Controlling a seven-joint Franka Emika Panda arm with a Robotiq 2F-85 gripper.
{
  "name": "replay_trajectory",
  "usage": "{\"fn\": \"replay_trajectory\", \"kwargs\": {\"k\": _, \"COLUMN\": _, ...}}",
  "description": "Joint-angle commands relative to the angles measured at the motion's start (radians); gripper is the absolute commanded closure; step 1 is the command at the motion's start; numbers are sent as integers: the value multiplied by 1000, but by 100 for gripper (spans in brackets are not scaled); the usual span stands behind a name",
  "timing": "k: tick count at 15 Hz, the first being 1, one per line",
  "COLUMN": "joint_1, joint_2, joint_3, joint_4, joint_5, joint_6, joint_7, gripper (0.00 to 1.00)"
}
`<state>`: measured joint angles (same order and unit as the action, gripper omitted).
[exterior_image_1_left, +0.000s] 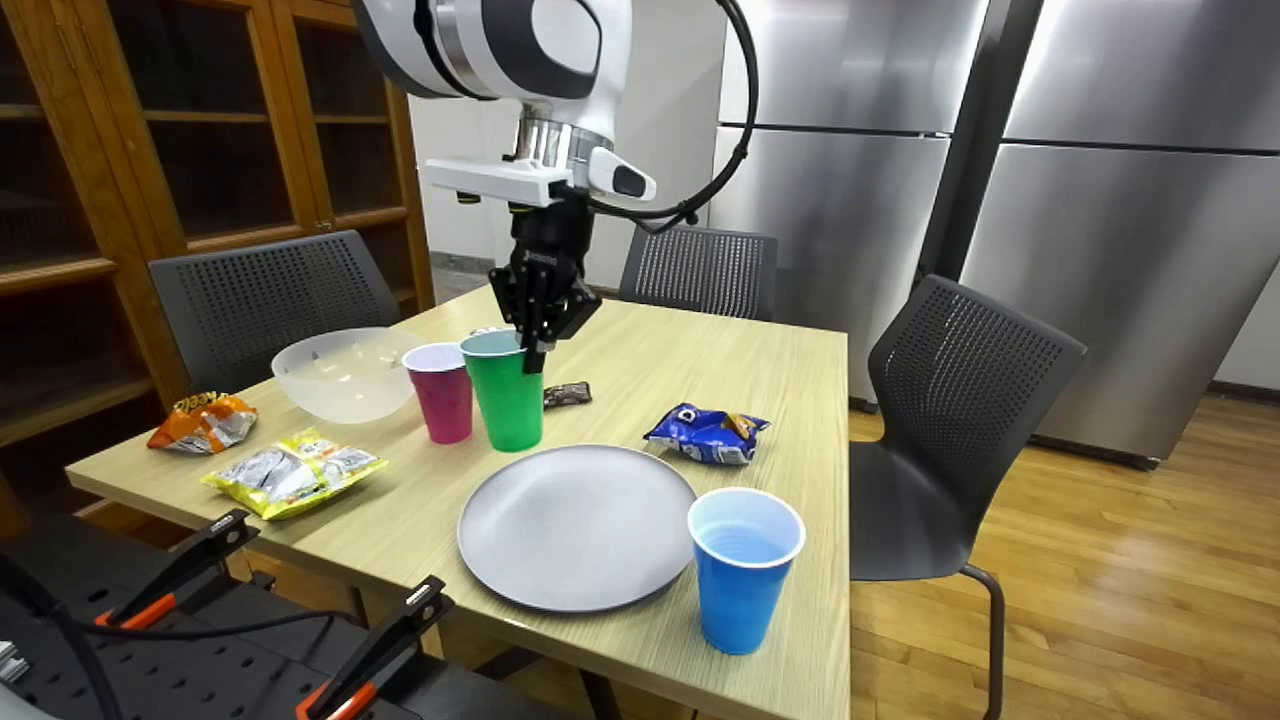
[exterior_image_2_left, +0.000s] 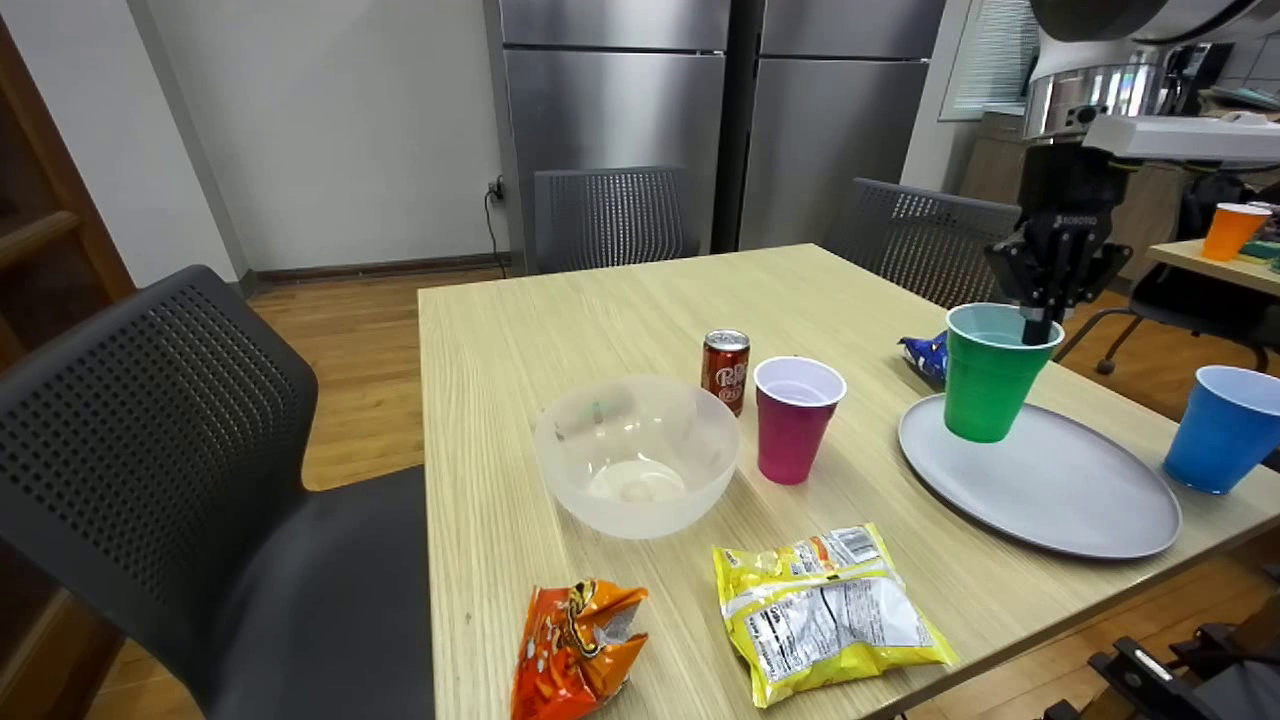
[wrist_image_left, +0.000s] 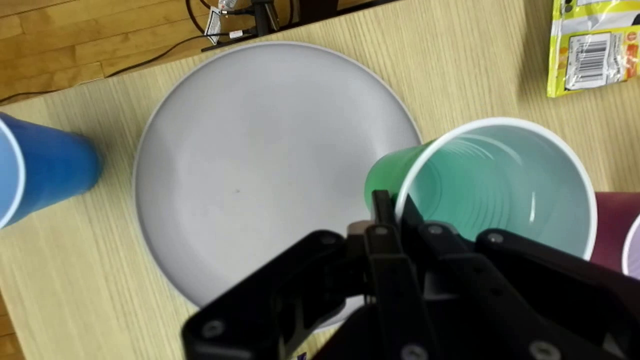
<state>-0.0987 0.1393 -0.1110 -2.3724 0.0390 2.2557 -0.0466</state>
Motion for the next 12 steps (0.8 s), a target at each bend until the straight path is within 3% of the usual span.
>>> {"fn": "replay_trajectory", "kwargs": {"k": 1, "joint_1": -32, "joint_2": 19, "joint_3": -20, "joint_4": 58, "joint_5": 31, "joint_6": -38, "joint_7": 15, "gripper": 99}}
{"fn": "replay_trajectory", "kwargs": {"k": 12, "joint_1": -57, "joint_2": 156, "joint_3": -72, "joint_4": 187, "joint_5": 50, "joint_6": -26, "joint_7": 207, "gripper": 99}}
